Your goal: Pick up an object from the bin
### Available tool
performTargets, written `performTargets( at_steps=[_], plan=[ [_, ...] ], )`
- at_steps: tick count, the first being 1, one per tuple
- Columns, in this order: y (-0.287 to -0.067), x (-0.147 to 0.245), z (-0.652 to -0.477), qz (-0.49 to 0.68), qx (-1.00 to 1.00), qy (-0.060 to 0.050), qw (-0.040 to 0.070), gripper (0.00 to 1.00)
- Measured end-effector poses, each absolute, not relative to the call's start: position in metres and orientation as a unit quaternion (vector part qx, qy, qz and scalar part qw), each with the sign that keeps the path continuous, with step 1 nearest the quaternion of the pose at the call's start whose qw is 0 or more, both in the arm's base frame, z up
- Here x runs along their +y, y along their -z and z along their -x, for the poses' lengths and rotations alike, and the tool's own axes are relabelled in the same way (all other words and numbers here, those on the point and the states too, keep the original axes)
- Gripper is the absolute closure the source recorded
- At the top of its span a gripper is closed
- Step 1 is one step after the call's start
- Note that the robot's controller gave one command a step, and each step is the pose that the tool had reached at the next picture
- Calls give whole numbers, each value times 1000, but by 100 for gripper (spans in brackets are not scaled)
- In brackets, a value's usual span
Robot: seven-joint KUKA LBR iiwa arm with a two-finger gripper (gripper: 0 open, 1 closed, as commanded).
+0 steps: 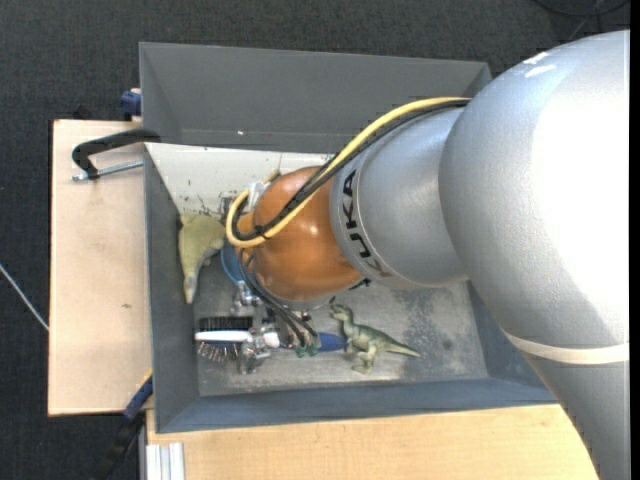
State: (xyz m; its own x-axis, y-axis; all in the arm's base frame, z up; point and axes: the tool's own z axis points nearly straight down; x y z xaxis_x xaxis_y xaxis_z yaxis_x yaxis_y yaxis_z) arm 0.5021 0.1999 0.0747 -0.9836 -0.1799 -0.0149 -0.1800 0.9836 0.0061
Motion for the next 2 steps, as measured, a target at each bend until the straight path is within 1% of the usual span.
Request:
performTargets(
  at_steps=[1, 2],
  plan=[
    [-151, 168, -505, 193, 981, -1, 4, 100],
    [-243, 171, -510, 213, 977, -1, 7, 100]
  ],
)
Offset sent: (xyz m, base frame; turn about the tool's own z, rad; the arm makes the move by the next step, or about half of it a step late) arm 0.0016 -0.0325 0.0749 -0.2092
